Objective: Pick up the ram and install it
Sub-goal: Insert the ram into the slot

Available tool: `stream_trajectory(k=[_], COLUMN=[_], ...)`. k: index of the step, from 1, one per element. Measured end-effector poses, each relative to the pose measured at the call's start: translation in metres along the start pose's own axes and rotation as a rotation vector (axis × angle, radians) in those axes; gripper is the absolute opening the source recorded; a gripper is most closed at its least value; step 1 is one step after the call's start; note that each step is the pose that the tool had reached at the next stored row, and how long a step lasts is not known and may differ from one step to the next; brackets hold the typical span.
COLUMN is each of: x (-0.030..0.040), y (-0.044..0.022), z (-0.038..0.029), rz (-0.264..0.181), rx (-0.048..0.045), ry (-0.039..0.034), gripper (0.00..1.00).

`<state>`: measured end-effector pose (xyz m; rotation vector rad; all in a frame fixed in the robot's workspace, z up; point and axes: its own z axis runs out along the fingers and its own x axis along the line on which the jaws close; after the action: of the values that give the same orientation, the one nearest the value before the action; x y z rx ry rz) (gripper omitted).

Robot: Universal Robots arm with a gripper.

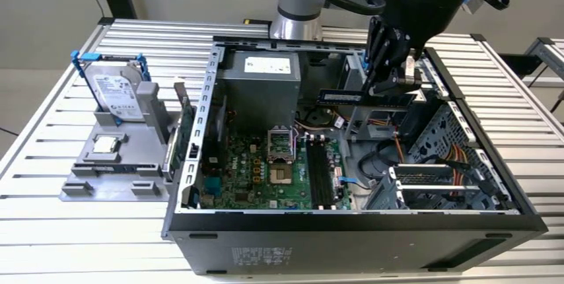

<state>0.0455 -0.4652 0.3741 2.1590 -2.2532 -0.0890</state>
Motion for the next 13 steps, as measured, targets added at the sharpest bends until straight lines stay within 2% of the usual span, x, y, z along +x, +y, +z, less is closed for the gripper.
stream_trajectory(k=[4,9,13], x=[0.0,0.0,0.0], y=[0.0,-0.0001,0.0], z=[0.0,0.0001,0.0001], rz=[0.011,0.05,0.054], rx=[0.0003,0.0013,0.0014], ry=[-0.0007,-0.0027,-0.003], gripper=[0.0,0.0,0.0])
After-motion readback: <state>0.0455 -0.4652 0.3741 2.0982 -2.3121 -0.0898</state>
